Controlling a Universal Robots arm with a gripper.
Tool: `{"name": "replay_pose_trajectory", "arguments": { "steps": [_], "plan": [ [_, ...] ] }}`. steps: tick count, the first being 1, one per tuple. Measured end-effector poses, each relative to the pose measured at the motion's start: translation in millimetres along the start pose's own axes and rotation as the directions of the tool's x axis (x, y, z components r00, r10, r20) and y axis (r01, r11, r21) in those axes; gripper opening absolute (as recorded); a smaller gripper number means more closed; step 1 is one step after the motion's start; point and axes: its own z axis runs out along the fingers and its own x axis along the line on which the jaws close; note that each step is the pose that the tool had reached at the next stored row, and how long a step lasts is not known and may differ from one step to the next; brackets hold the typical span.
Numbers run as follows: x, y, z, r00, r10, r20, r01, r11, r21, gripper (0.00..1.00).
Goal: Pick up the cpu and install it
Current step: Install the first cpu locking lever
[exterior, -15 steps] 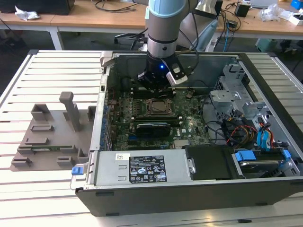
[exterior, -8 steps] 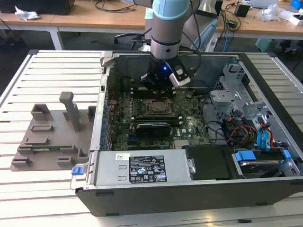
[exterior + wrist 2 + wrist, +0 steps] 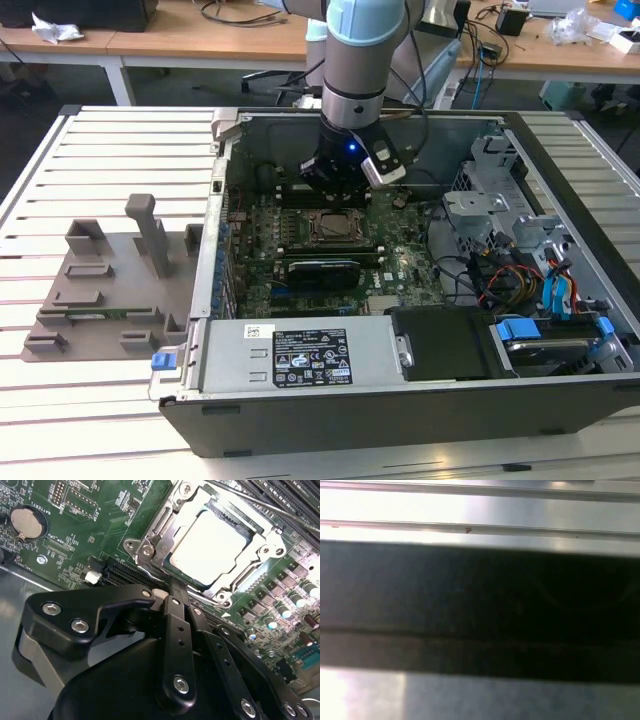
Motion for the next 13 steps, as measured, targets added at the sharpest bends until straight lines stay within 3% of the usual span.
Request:
{"name": "replay_pose_trajectory", "arguments": {
  "steps": [11,13],
  "plan": [
    [-6.7,4.4,1.5,1.0000,-0.006,-0.0003,0.006,1.0000,0.0013,0.11],
    [-6.7,4.5,-0.3,1.0000,-0.006,-0.0006,0.006,0.9999,0.0103,0.11]
  ]
}}
